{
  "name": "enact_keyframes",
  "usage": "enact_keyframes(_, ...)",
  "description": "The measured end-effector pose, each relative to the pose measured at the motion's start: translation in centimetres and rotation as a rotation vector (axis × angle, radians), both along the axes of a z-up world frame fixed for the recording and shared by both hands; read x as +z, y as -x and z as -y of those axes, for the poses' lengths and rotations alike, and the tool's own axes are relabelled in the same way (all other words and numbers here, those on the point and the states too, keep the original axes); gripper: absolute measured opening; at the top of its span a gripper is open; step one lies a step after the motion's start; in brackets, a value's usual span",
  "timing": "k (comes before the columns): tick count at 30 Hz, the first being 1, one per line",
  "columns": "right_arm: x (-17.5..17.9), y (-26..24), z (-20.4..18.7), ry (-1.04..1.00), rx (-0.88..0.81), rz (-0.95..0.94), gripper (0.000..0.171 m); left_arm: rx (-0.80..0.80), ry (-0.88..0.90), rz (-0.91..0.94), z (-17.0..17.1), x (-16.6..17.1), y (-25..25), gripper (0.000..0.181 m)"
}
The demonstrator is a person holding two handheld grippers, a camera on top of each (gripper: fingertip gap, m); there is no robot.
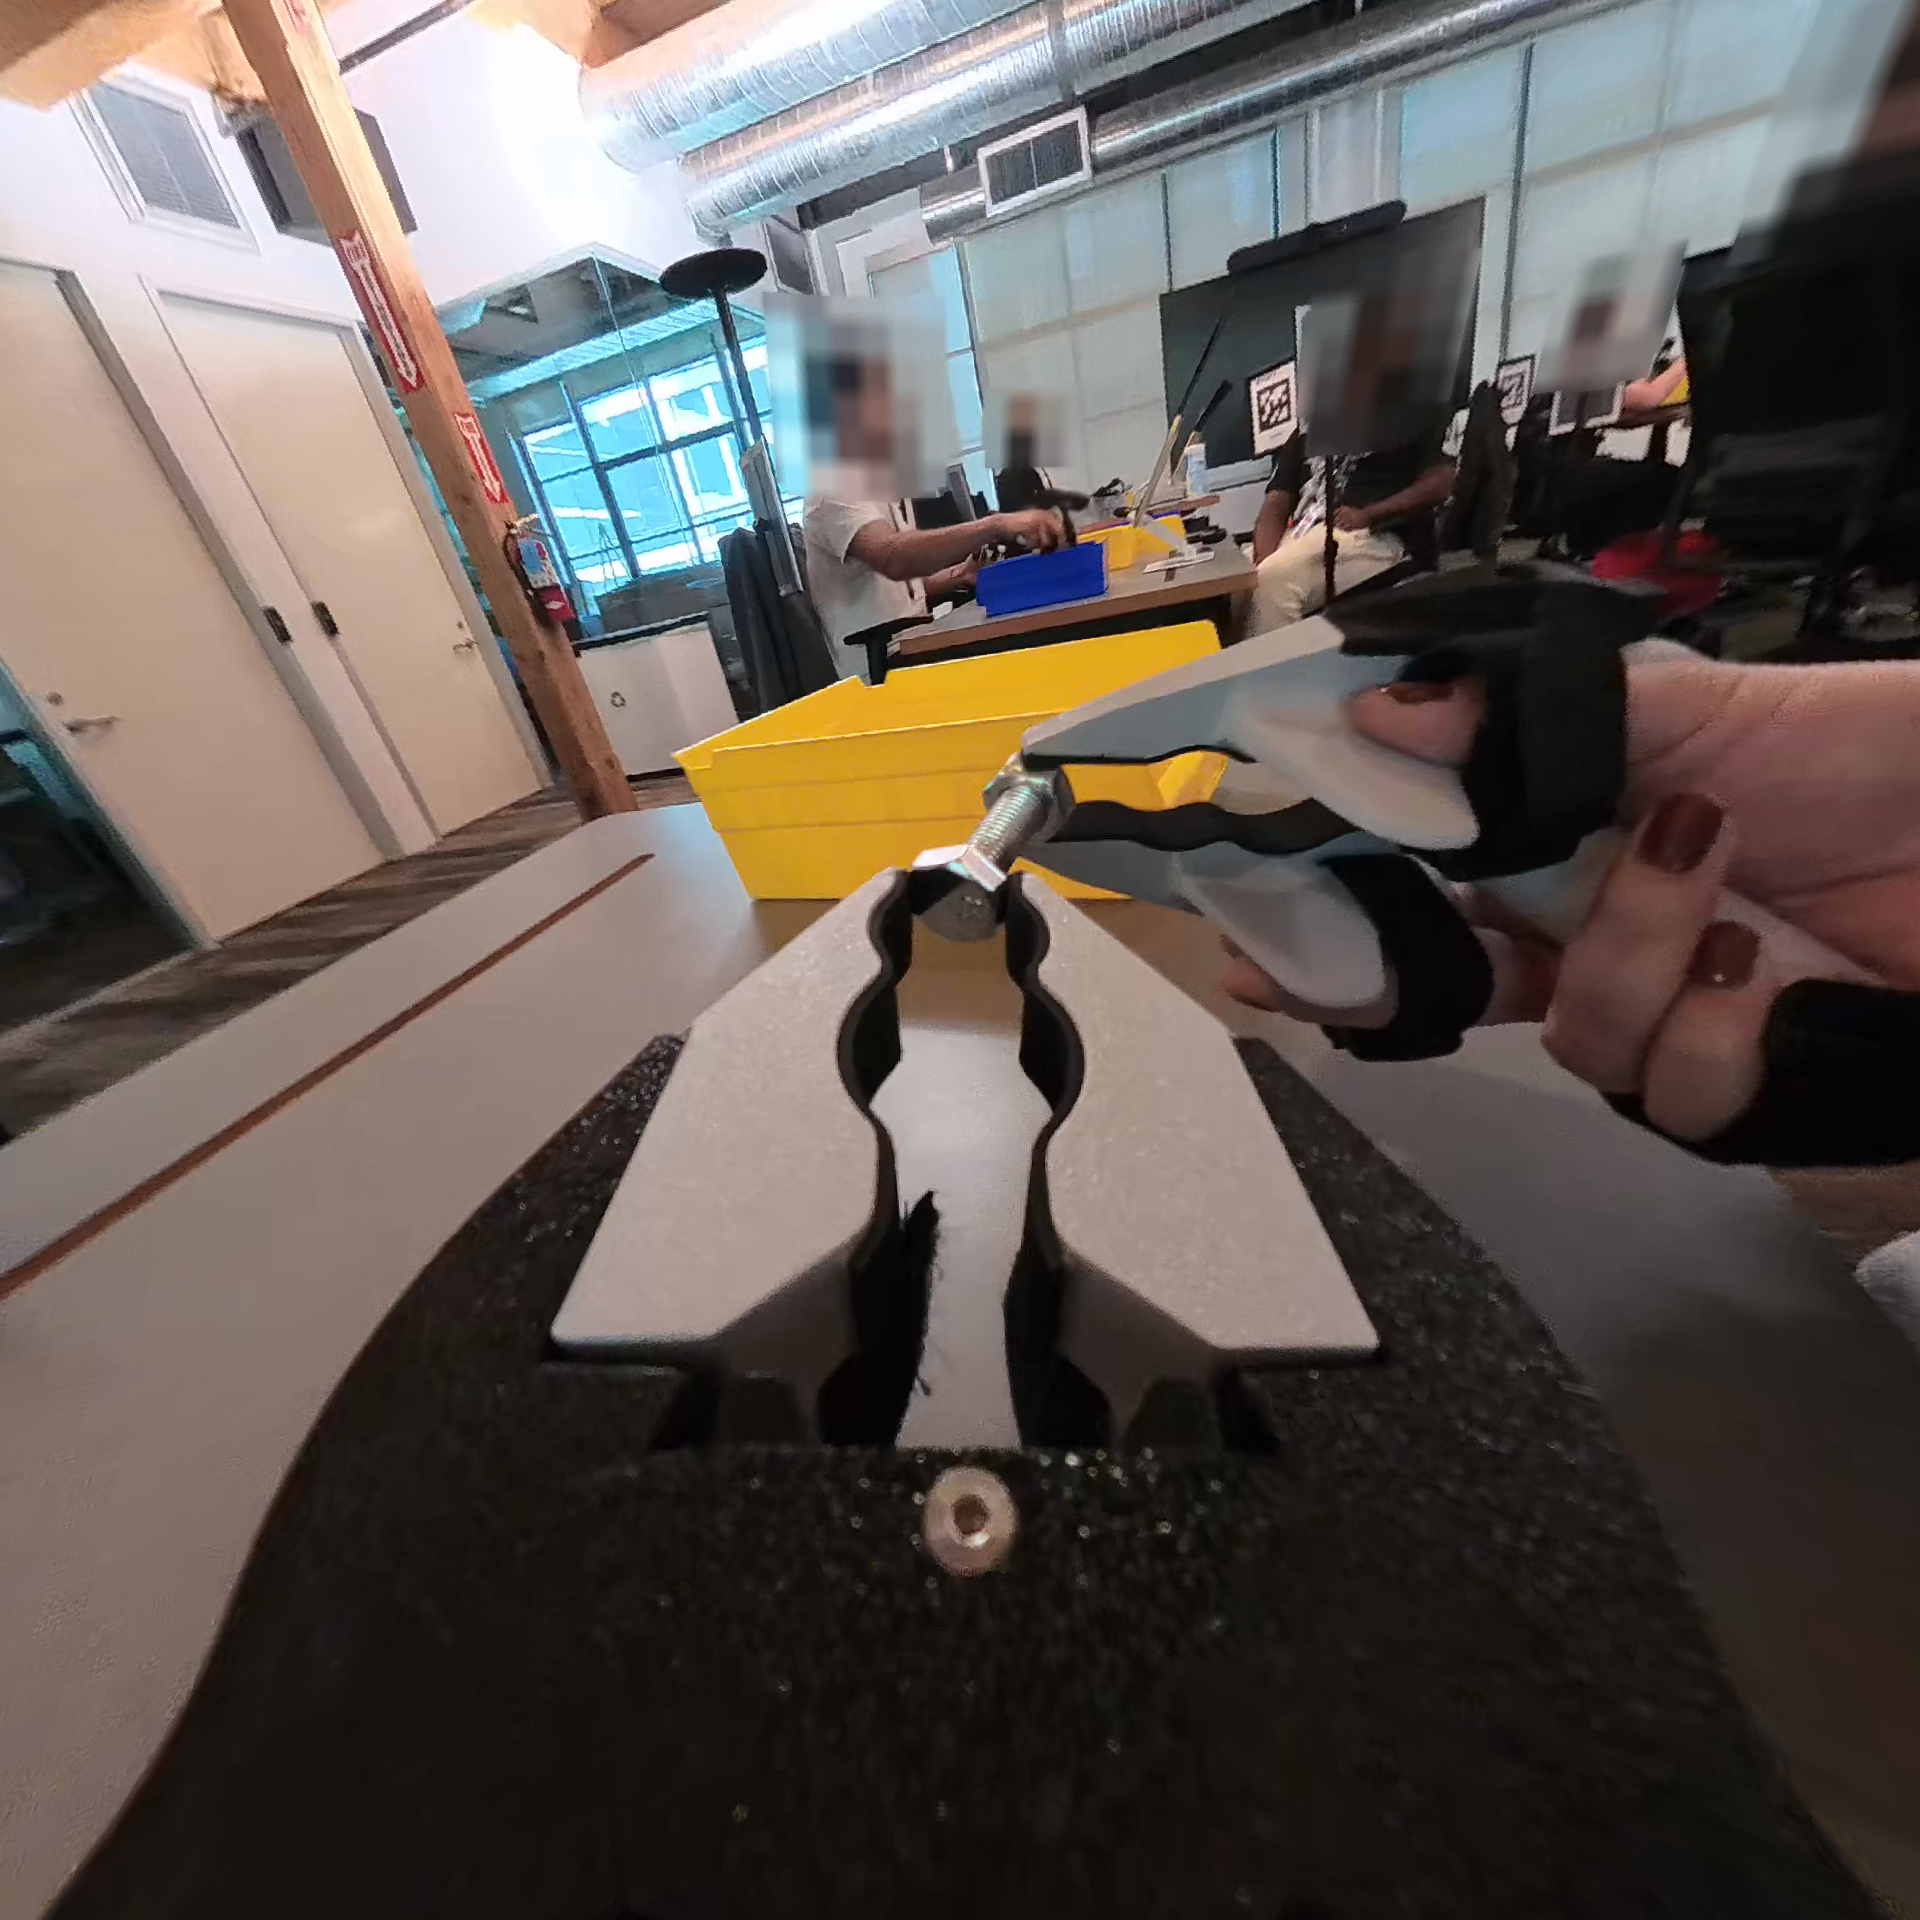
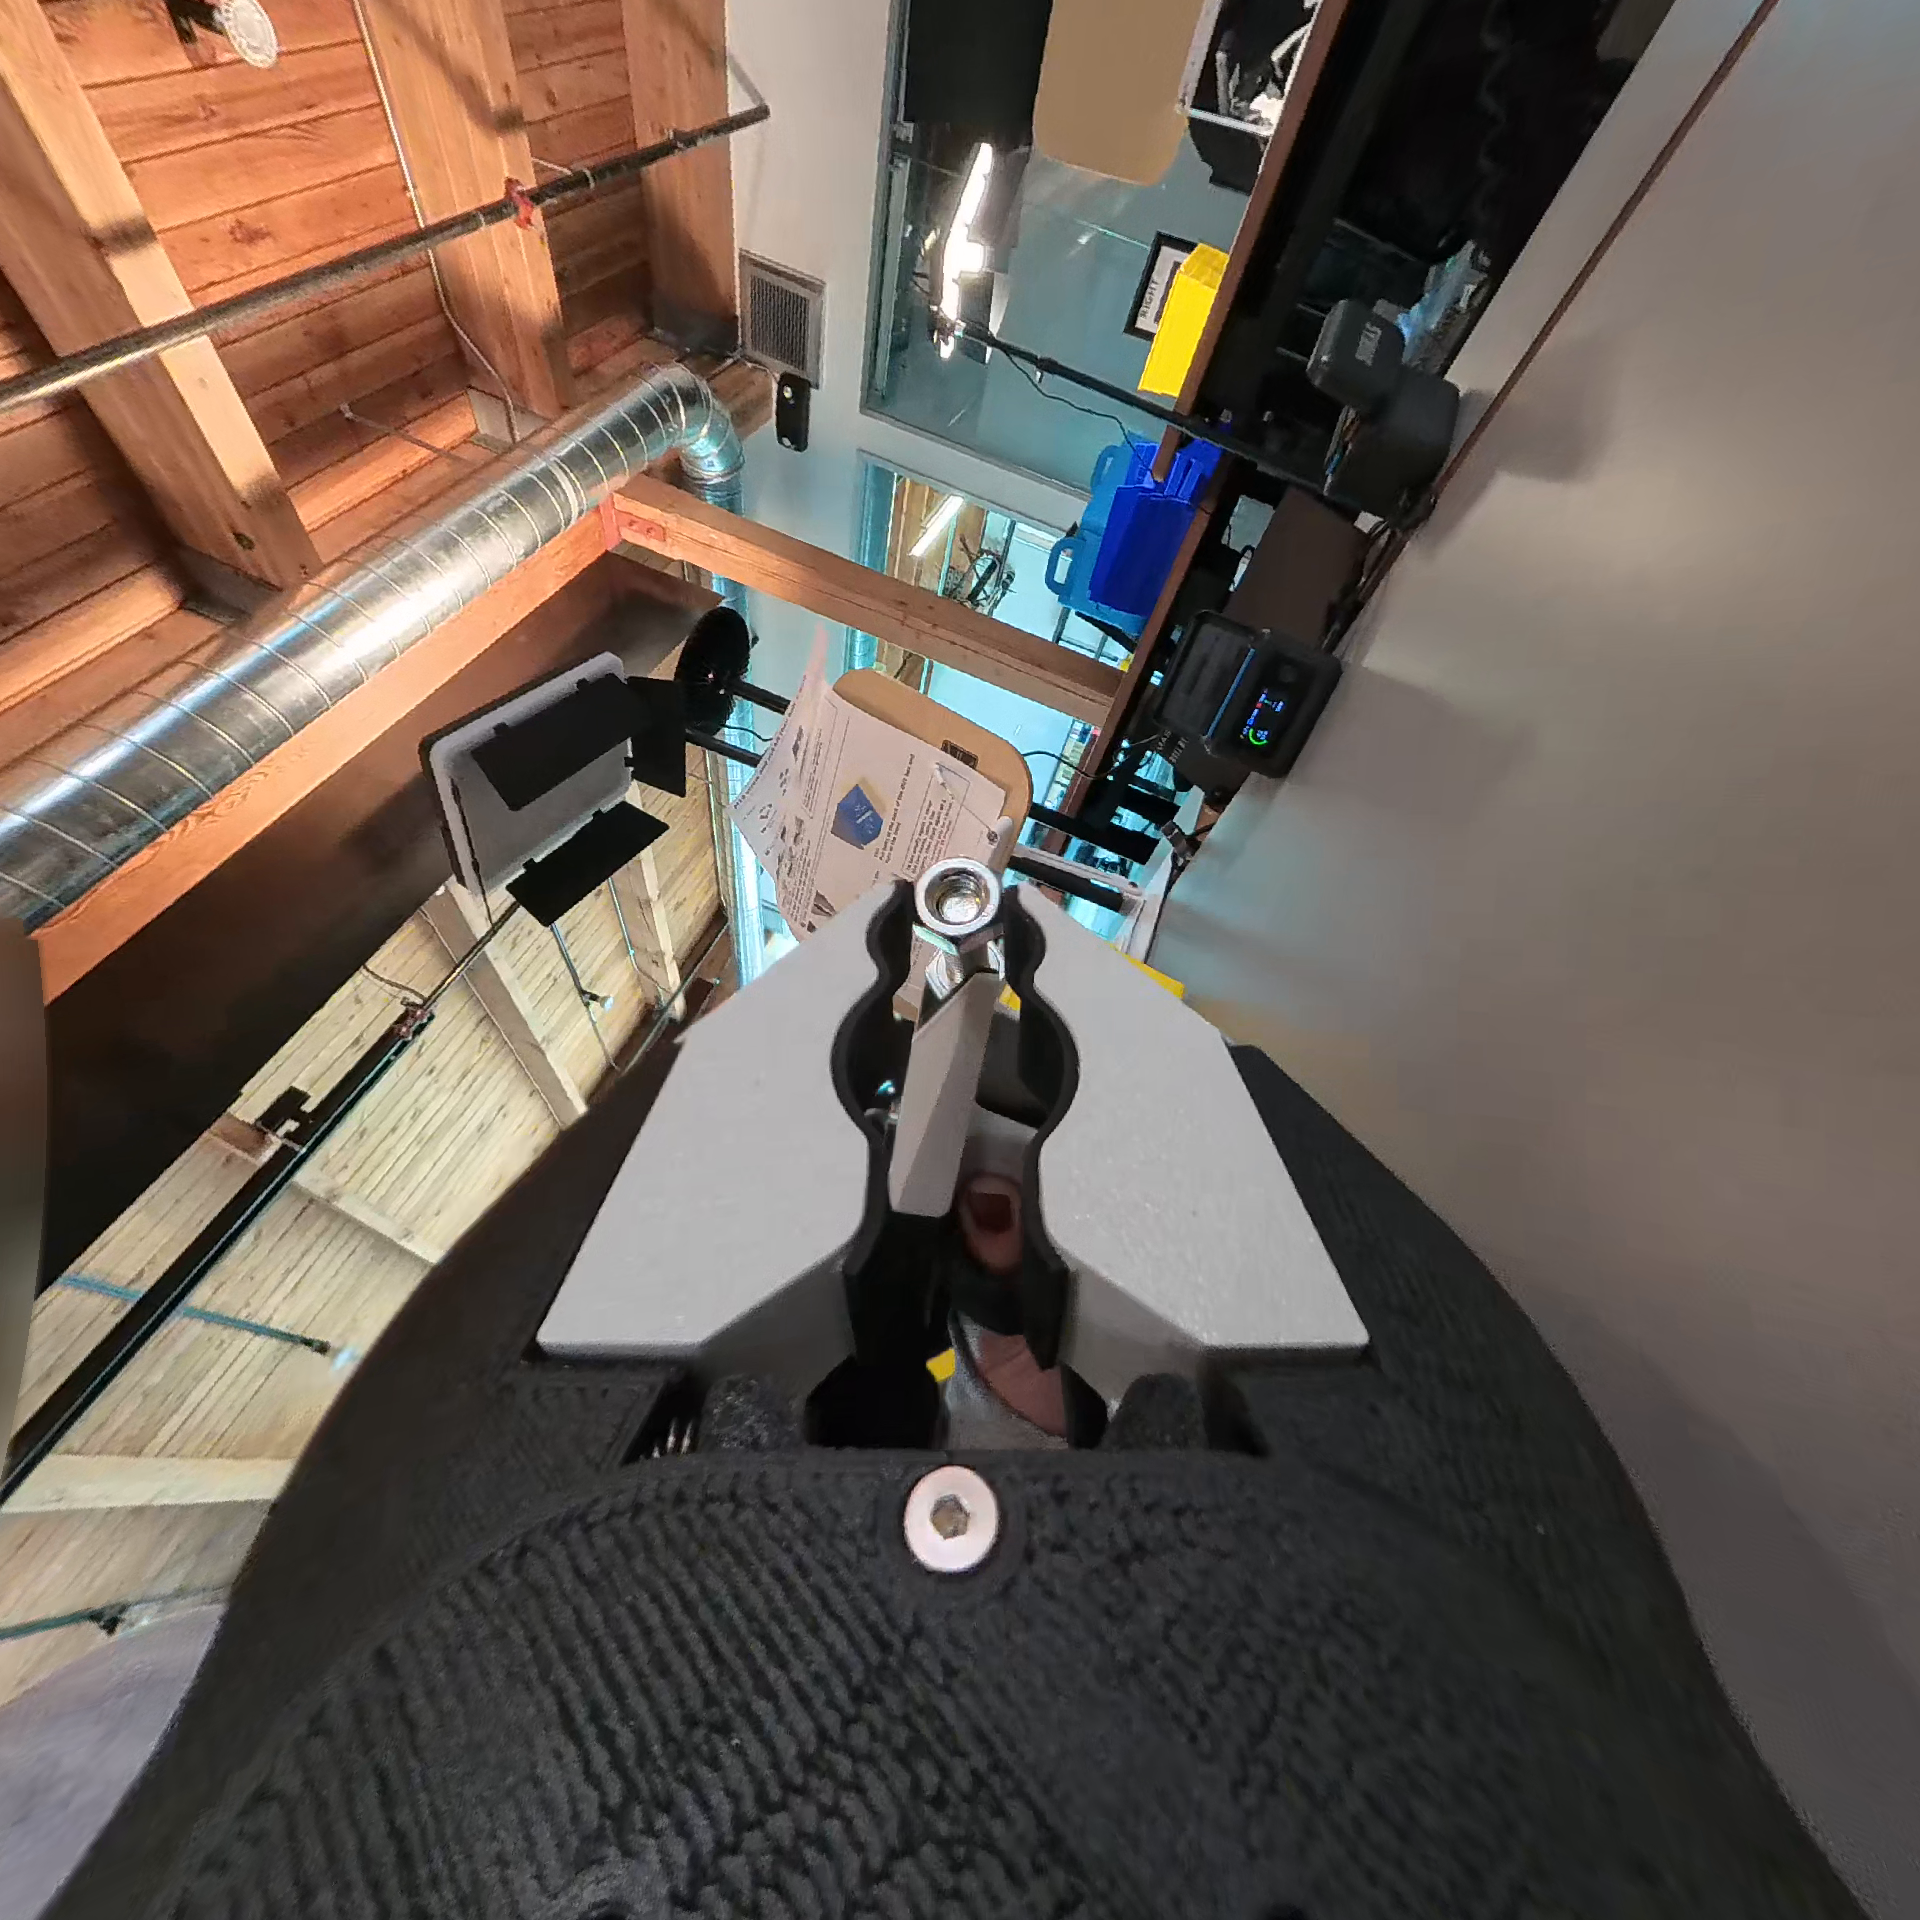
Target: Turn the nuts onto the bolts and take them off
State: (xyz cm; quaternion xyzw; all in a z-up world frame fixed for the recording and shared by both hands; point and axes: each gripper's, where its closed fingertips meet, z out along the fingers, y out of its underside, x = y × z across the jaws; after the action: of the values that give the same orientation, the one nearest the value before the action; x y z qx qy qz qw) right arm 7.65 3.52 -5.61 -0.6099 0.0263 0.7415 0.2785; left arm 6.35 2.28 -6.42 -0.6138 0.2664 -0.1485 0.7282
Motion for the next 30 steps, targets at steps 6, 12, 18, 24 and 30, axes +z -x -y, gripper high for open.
enact_keyframes(6, 0.1, 0.2, 0.1, 0.039, 0.018, -0.023, 0.016, 0.020, -0.037, -0.028, 0.1, 0.3, 0.1, 0.015)
enact_keyframes(12, 0.2, 0.5, 0.0, 0.026, 0.025, -0.010, 0.016, 0.024, -0.032, 0.003, 0.0, 0.4, 0.5, 0.015)
enact_keyframes(18, 1.0, 1.7, 0.0, 0.021, 0.051, -0.026, 0.016, 0.058, -0.057, 0.072, 0.1, 1.2, 1.7, 0.015)
enact_keyframes(24, 1.7, 3.0, -0.1, 0.015, 0.068, -0.031, 0.016, 0.075, -0.063, 0.147, 0.0, 1.8, 2.8, 0.015)
enact_keyframes(30, 1.9, 3.4, -0.1, 0.003, 0.067, -0.029, 0.016, 0.072, -0.056, 0.177, 0.0, 1.8, 3.1, 0.015)
